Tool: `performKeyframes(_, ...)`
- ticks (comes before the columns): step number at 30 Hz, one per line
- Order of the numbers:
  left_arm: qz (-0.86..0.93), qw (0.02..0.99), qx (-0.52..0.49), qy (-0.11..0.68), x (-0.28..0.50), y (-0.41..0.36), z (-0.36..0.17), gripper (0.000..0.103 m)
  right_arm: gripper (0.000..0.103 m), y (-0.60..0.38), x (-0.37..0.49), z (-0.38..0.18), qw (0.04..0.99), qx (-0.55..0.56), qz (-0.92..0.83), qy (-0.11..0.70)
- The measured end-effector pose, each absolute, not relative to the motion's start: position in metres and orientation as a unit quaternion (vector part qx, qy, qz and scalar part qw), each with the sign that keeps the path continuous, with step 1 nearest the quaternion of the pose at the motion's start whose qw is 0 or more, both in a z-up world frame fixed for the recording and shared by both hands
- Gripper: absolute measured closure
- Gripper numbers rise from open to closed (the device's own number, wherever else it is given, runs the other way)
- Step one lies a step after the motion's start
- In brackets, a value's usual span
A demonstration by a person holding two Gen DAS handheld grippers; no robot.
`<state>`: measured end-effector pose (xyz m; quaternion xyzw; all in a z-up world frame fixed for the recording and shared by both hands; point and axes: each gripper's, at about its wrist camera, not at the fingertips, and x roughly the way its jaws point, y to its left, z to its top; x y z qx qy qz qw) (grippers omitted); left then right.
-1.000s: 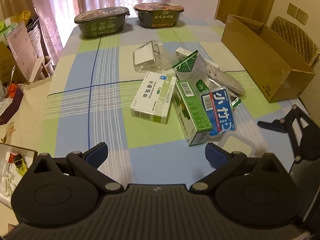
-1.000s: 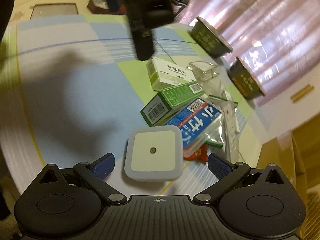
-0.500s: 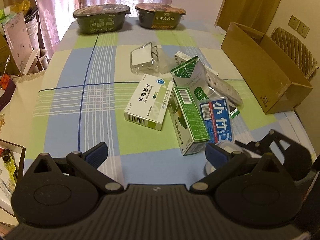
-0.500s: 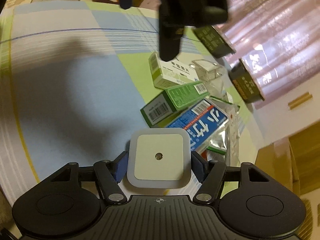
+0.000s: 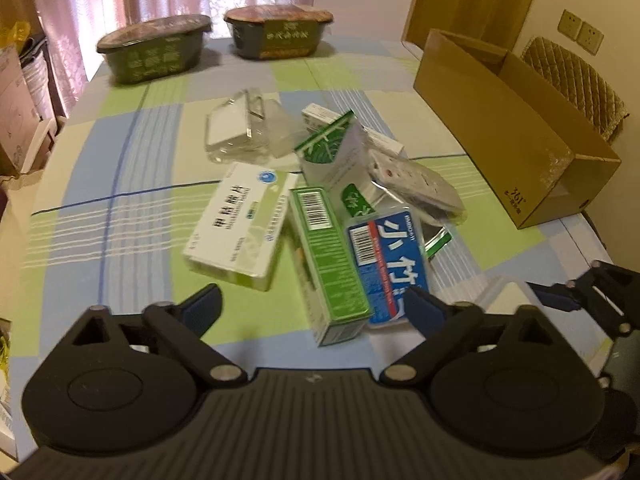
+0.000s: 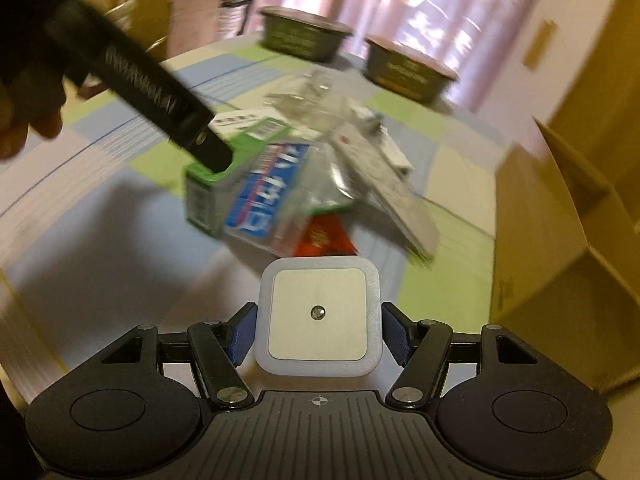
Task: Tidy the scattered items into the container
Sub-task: 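Grasp the green medicine box with the left gripper while the right holds the night-light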
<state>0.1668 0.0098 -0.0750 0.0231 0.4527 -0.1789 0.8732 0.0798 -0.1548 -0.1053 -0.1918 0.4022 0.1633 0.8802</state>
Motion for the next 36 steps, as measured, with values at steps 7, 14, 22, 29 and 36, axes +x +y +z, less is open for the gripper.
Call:
performKeyframes(7, -0.161, 0.86, 0.028, 0.483, 0.188, -0.008, -0.095, 0.075, 0.035, -0.168, 0.073, -0.108, 0.887, -0.171, 0.152, 0.401)
performKeyframes(14, -0.144, 0.852, 0.047, 0.501, 0.171, -0.002, -0.089, 0.078, 0.035, -0.175, 0.073, -0.106, 0.89, -0.131, 0.153, 0.409)
performKeyframes(22, -0.153, 0.812, 0.091, 0.556, 0.115, -0.004, -0.087, 0.058, 0.035, -0.191, 0.071, -0.108, 0.874, -0.061, 0.153, 0.458)
performKeyframes(29, -0.147, 0.816, 0.11, 0.548, 0.129, -0.015, -0.082, 0.052, 0.035, -0.194, 0.072, -0.115, 0.869, -0.067, 0.153, 0.465)
performKeyframes(36, -0.144, 0.812, 0.111, 0.555, 0.152, -0.015, -0.088, 0.053, 0.035, -0.196, 0.076, -0.121, 0.869, -0.067, 0.146, 0.469)
